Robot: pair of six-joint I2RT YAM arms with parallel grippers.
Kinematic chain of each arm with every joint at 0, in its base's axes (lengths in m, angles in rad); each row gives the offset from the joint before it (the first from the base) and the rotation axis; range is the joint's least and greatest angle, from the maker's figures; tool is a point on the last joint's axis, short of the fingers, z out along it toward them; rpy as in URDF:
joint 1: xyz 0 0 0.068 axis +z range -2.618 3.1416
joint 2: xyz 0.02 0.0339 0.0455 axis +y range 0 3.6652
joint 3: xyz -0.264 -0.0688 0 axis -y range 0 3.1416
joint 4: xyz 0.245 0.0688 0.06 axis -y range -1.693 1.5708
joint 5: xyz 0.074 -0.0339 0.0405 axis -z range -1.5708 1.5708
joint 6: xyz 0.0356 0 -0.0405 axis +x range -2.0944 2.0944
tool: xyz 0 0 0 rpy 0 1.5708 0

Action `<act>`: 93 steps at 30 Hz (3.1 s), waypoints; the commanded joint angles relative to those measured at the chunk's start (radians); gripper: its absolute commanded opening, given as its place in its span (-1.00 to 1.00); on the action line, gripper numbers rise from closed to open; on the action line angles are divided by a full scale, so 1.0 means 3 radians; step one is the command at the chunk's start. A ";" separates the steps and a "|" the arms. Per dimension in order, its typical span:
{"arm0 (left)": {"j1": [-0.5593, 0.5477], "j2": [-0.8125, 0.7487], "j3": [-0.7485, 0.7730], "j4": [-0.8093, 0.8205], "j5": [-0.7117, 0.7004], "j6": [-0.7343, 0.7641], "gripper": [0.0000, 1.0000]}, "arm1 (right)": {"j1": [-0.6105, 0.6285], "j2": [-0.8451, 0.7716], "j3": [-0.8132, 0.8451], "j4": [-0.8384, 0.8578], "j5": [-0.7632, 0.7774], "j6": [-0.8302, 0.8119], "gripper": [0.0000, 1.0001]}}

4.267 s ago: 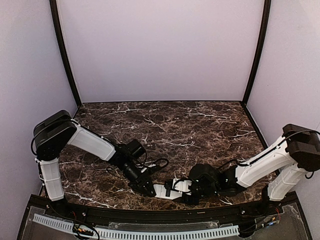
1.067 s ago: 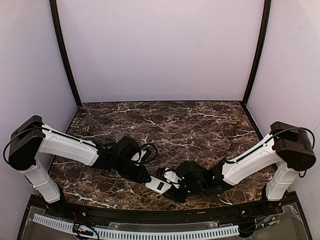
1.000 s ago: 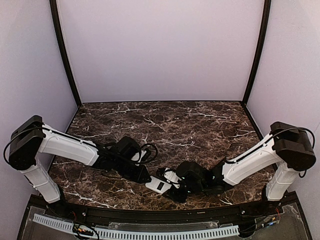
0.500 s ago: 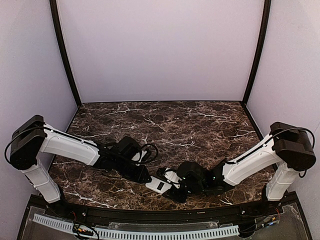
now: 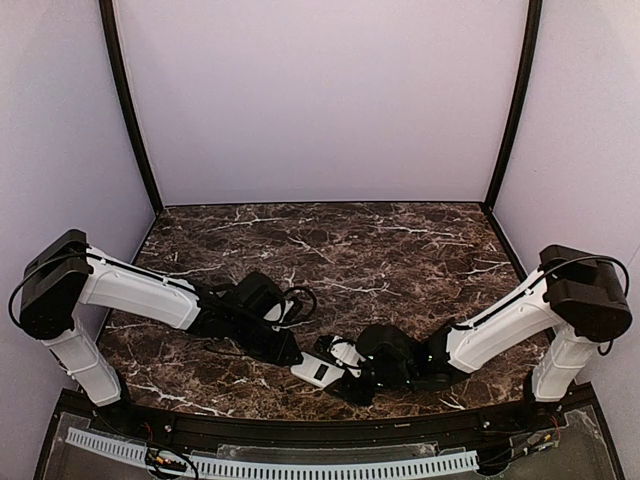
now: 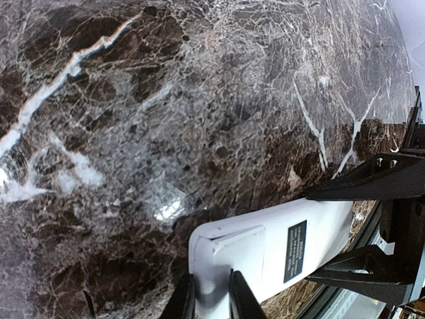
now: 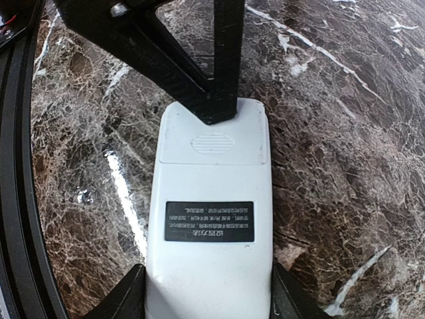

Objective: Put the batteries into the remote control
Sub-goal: Press the battery cover on the remote control.

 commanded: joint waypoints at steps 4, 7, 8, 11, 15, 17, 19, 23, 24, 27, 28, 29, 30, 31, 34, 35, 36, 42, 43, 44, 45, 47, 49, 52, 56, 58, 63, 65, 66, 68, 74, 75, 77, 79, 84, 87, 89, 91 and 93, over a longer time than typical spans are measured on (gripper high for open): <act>0.0009 0.0282 -0.0105 -0.0515 -0.0288 0.0048 -0.64 | 0.0011 0.0031 -0.0111 -0.0088 0.0030 -0.0053 -1.00; 0.0014 0.0291 -0.0121 -0.0550 -0.0326 0.0029 -0.62 | 0.0014 0.0031 -0.0108 -0.0084 0.0025 -0.0065 -1.00; 0.0019 0.0296 -0.0123 -0.0556 -0.0335 0.0039 -0.58 | 0.0015 0.0031 -0.0105 -0.0085 0.0025 -0.0065 -1.00; 0.0026 0.0288 -0.0133 -0.0482 -0.0294 0.0052 -0.42 | 0.0015 0.0021 -0.0112 -0.0062 0.0000 -0.0080 -1.00; 0.0018 0.0316 -0.0113 -0.0432 -0.0221 0.0077 -0.40 | 0.0023 0.0026 -0.0098 -0.0077 -0.0003 -0.0091 -1.00; 0.0020 0.0322 -0.0125 -0.0442 -0.0214 0.0078 -0.46 | 0.0020 0.0021 -0.0093 -0.0107 0.0020 -0.0091 -1.00; 0.0019 0.0310 -0.0152 -0.0439 -0.0219 0.0086 -0.55 | 0.0024 0.0028 -0.0090 -0.0130 0.0040 -0.0082 -1.00; 0.0008 0.0328 -0.0193 -0.0388 -0.0106 0.0102 -0.66 | 0.0024 0.0077 -0.0024 -0.0148 0.0069 -0.0067 -1.00; 0.0000 0.0331 -0.0194 -0.0375 -0.0092 0.0101 -0.68 | 0.0023 0.0080 -0.0009 -0.0147 0.0084 -0.0062 -1.00; -0.0046 0.0347 -0.0221 -0.0323 0.0004 0.0084 -0.69 | 0.0022 0.0092 0.0014 -0.0139 0.0115 -0.0047 -1.00; -0.0059 0.0375 -0.0231 -0.0282 0.0031 0.0072 -0.70 | 0.0023 0.0092 0.0019 -0.0126 0.0131 -0.0050 -1.00; -0.0062 0.0392 -0.0255 -0.0264 0.0087 0.0047 -0.70 | 0.0022 0.0091 0.0013 -0.0103 0.0140 -0.0047 -1.00; -0.0068 0.0427 -0.0269 -0.0215 0.0116 0.0036 -0.70 | 0.0020 0.0083 -0.0001 -0.0071 0.0152 -0.0048 -1.00; -0.0067 0.0452 -0.0290 -0.0204 0.0156 0.0020 -0.70 | 0.0022 0.0071 -0.0020 -0.0033 0.0155 -0.0052 -1.00; -0.0068 0.0551 -0.0317 -0.0213 0.0164 0.0003 -0.68 | 0.0016 0.0056 -0.0031 0.0002 0.0160 -0.0074 -1.00; -0.0067 0.0559 -0.0332 -0.0211 0.0158 -0.0011 -0.68 | 0.0018 0.0061 -0.0031 0.0003 0.0156 -0.0084 -1.00; -0.0067 0.0570 -0.0341 -0.0198 0.0160 -0.0014 -0.67 | 0.0016 0.0063 -0.0027 0.0002 0.0155 -0.0090 -1.00; -0.0090 0.0563 -0.0353 -0.0131 0.0232 0.0014 -0.67 | 0.0017 0.0109 -0.0008 0.0016 0.0160 -0.0099 -1.00; -0.0098 0.0558 -0.0349 -0.0110 0.0245 0.0019 -0.63 | 0.0017 0.0117 -0.0002 0.0017 0.0166 -0.0098 -1.00; -0.0124 0.0559 -0.0324 -0.0109 0.0274 0.0044 -0.62 | 0.0019 0.0126 0.0008 0.0014 0.0176 -0.0092 -1.00; -0.0133 0.0568 -0.0308 -0.0121 0.0284 0.0052 -0.59 | 0.0019 0.0128 0.0009 0.0015 0.0190 -0.0087 -1.00; -0.0159 0.0564 -0.0297 -0.0105 0.0318 0.0047 -0.56 | 0.0013 0.0126 0.0010 0.0017 0.0222 -0.0079 -1.00; -0.0155 0.0510 -0.0316 -0.0109 0.0303 0.0018 -0.52 | 0.0009 0.0124 -0.0001 0.0014 0.0222 -0.0072 -1.00; -0.0128 0.0401 -0.0339 -0.0133 0.0190 -0.0008 -0.48 | 0.0012 0.0114 -0.0029 0.0003 0.0217 -0.0062 -1.00; 0.0010 0.0223 -0.0328 -0.0191 0.0083 -0.0014 -0.35 | 0.0012 0.0077 -0.0095 -0.0002 0.0209 -0.0050 -1.00; 0.0100 0.0143 -0.0301 -0.0225 0.0043 0.0027 -0.30 | 0.0010 0.0059 -0.0116 -0.0017 0.0200 -0.0050 -1.00; 0.0288 0.0038 -0.0223 -0.0318 0.0037 0.0175 -0.11 | 0.0011 0.0028 -0.0156 -0.0034 0.0164 -0.0040 -1.00; 0.0324 0.0013 -0.0234 -0.0331 0.0057 0.0206 -0.06 | 0.0010 0.0016 -0.0160 -0.0048 0.0129 -0.0040 -1.00; 0.0331 -0.0009 -0.0243 -0.0329 0.0063 0.0212 -0.05 | 0.0014 0.0015 -0.0152 -0.0071 0.0125 -0.0036 -1.00; 0.0334 -0.0031 -0.0277 -0.0310 0.0082 0.0242 -0.11 | 0.0013 0.0008 -0.0138 -0.0105 0.0106 -0.0030 -1.00; 0.0242 -0.0040 -0.0336 -0.0248 0.0169 0.0328 -0.31 | 0.0012 0.0026 -0.0005 -0.0267 0.0075 -0.0034 -1.00; 0.0219 -0.0037 -0.0326 -0.0252 0.0158 0.0348 -0.35 | 0.0011 0.0034 0.0017 -0.0288 0.0074 -0.0032 -1.00; 0.0164 -0.0025 -0.0320 -0.0259 0.0137 0.0355 -0.43 | 0.0011 0.0036 0.0038 -0.0305 0.0055 -0.0025 -1.00; 0.0143 -0.0014 -0.0330 -0.0243 0.0136 0.0344 -0.52 | 0.0013 0.0031 0.0045 -0.0319 0.0053 -0.0025 -1.00; 0.0076 0.0034 -0.0312 -0.0253 0.0077 0.0341 -0.62 | 0.0012 0.0034 0.0055 -0.0326 0.0053 -0.0029 -1.00; 0.0017 0.0088 -0.0253 -0.0335 0.0001 0.0366 -0.65 | 0.0011 0.0023 0.0051 -0.0308 0.0048 -0.0040 -1.00; -0.0020 0.0144 -0.0209 -0.0419 -0.0041 0.0379 -0.66 | 0.0011 0.0018 0.0051 -0.0293 0.0041 -0.0050 -1.00; -0.0030 0.0155 -0.0191 -0.0451 -0.0064 0.0368 -0.66 | 0.0011 0.0016 0.0048 -0.0285 0.0037 -0.0055 -1.00; -0.0018 0.0141 -0.0186 -0.0515 -0.0128 0.0358 -0.65 | 0.0012 0.0003 0.0030 -0.0274 0.0019 -0.0070 -1.00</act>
